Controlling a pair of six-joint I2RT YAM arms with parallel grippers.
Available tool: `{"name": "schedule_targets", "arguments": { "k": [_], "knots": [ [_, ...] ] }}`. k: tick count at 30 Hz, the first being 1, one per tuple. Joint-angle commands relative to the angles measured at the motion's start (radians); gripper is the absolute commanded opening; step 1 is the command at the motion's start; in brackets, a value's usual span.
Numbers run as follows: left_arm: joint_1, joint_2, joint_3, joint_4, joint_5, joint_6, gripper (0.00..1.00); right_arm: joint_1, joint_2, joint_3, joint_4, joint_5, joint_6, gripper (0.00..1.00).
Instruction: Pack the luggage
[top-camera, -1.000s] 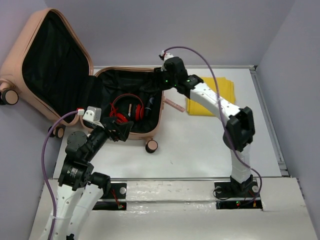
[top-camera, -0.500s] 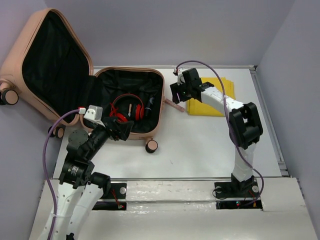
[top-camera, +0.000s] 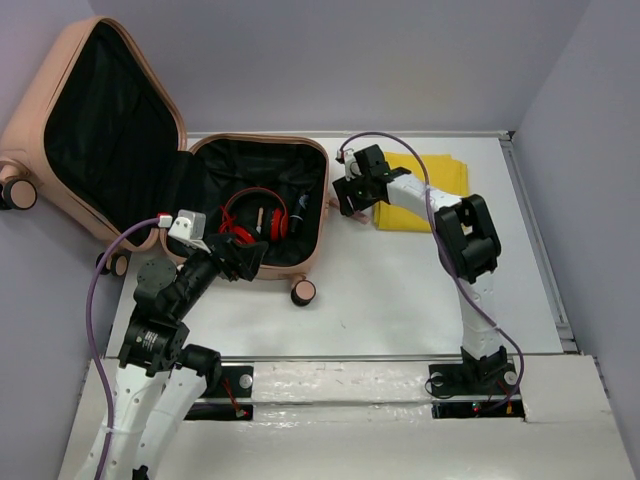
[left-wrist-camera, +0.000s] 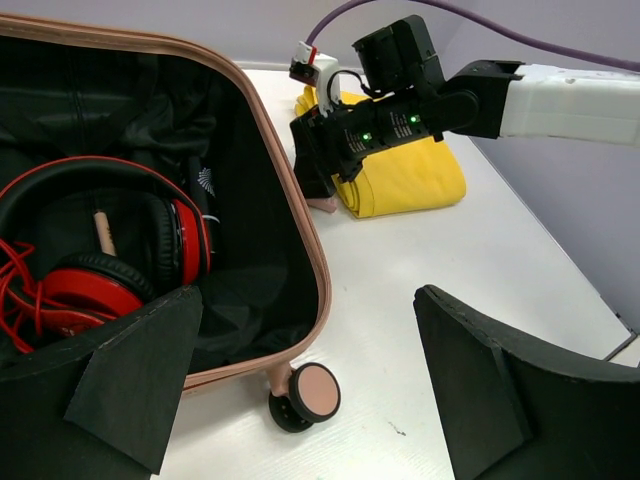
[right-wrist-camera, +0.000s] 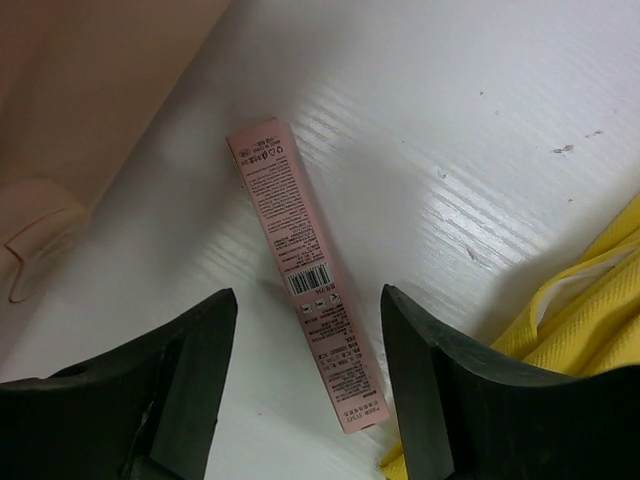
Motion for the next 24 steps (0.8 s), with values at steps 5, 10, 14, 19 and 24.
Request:
{"name": "schedule_targets", "arguments": {
  "k": [5, 10, 14, 19, 24],
  "knots": [
    [0.003, 0.002, -0.005, 0.042, 0.02, 0.018, 0.99, 0.01, 0.007, -0.001, 0.0, 0.043, -0.021, 0.56],
    [0.003, -0.004, -0.006, 0.042, 0.018, 0.018, 0.99, 0.01, -0.001, -0.011, -0.003, 0.05, -0.01, 0.39],
    [0.003, -0.014, -0.006, 0.04, 0.017, 0.015, 0.99, 0.01, -0.059, -0.037, 0.0, 0.073, 0.013, 0.22],
    [0.003, -0.018, -0.009, 0.042, 0.018, 0.014, 0.99, 0.01, -0.205, -0.109, 0.006, 0.155, 0.059, 0.17],
    [0.001, -0.026, -0.011, 0.046, 0.02, 0.014, 0.99, 0.02, -0.404, -0.143, 0.009, 0.107, 0.18, 0.16]
  ]
}}
